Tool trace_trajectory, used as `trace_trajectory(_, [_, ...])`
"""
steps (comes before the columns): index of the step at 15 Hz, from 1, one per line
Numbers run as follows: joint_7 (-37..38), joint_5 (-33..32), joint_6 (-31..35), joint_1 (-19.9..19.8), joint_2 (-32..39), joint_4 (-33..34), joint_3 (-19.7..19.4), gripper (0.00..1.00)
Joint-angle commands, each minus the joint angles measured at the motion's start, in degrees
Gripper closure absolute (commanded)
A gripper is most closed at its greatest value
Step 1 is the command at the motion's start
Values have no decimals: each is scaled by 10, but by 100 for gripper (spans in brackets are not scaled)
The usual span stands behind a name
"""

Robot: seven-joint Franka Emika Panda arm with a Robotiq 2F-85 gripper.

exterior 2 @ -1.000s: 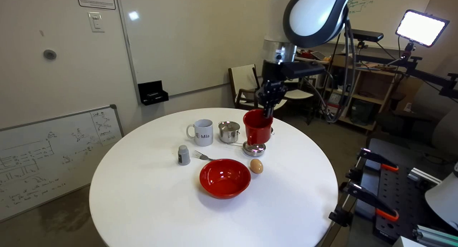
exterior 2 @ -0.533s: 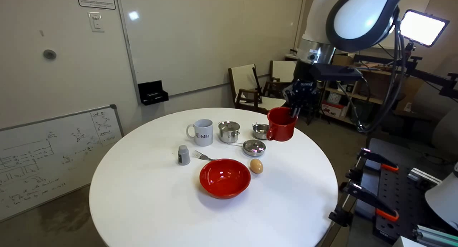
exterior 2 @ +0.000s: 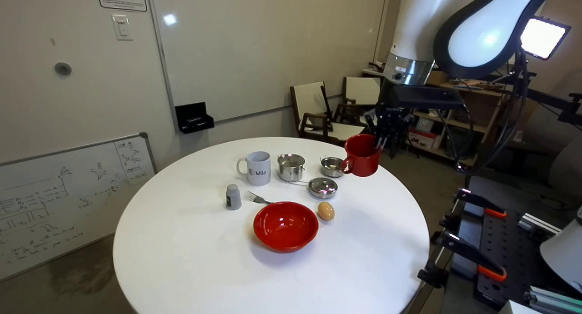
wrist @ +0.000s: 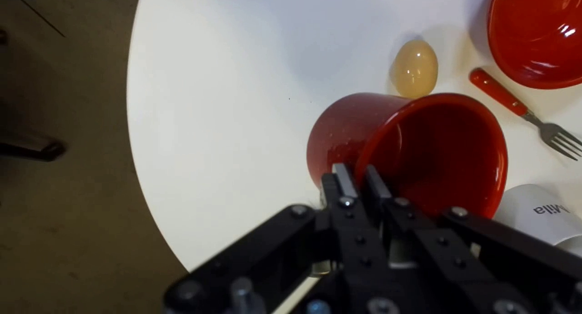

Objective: Pick the cup in the bowl and put it on the table

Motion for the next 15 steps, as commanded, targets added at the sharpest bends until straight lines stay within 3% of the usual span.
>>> trace_trajectory(1, [79,-40,6,4,14,0,24,98])
trace_trajectory(8, [89,-72,17,15,107,34,34,98])
trace_trajectory(15, [106,-126,17,26,222,99,5,98])
